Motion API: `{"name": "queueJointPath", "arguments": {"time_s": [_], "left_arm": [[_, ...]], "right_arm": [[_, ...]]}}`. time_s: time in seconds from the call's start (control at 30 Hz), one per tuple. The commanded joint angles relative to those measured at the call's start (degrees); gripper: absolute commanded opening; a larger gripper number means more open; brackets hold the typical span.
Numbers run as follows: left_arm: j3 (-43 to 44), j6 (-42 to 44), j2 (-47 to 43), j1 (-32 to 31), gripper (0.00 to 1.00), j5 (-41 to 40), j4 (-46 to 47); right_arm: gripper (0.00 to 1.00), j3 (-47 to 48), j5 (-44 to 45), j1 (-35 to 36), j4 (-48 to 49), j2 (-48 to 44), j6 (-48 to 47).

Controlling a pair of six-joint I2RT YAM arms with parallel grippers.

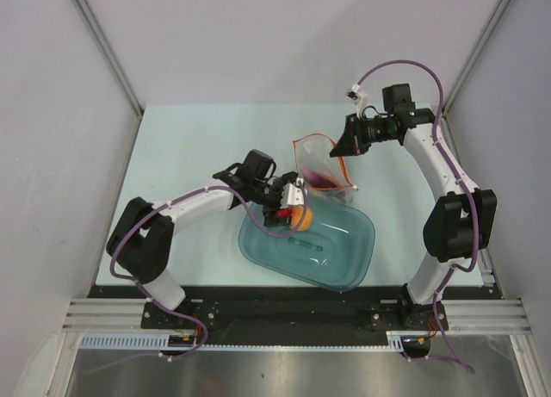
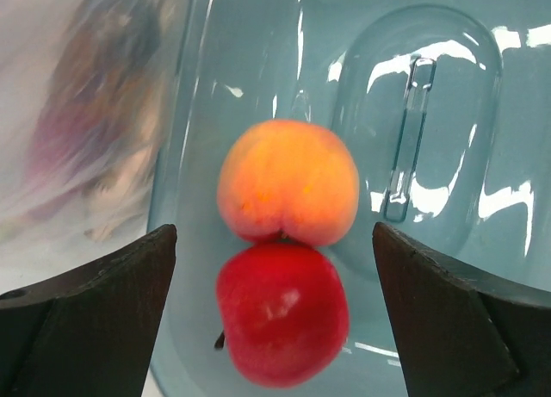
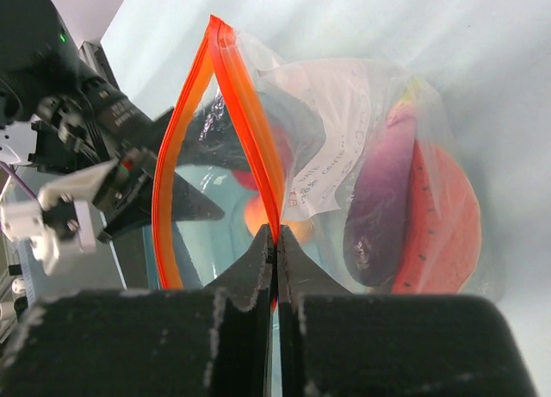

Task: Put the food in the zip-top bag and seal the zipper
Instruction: Pick up the fake fruit from the bin.

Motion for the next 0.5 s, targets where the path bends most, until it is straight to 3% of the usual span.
{"name": "queueJointPath", "arguments": {"time_s": [0.0,0.37,0.47], "left_arm": [[0.06,-0.43,2.37,-2.92,0.99,-0.44,3.42],[1.64,3.44,10.19,-4.95,0.98,-3.7,1.84],[2.6,3.27,9.85,-5.39,0.89,-4.23,1.75]], "right_arm": [[0.0,1.44,0.84,0.5,0.33,0.13,1.11],[0.0,0.83,2.69,1.99,0.42,-0.57,0.05],[0.0,0.48,2.95,1.99,0.16,-0.66,-0.56]]}}
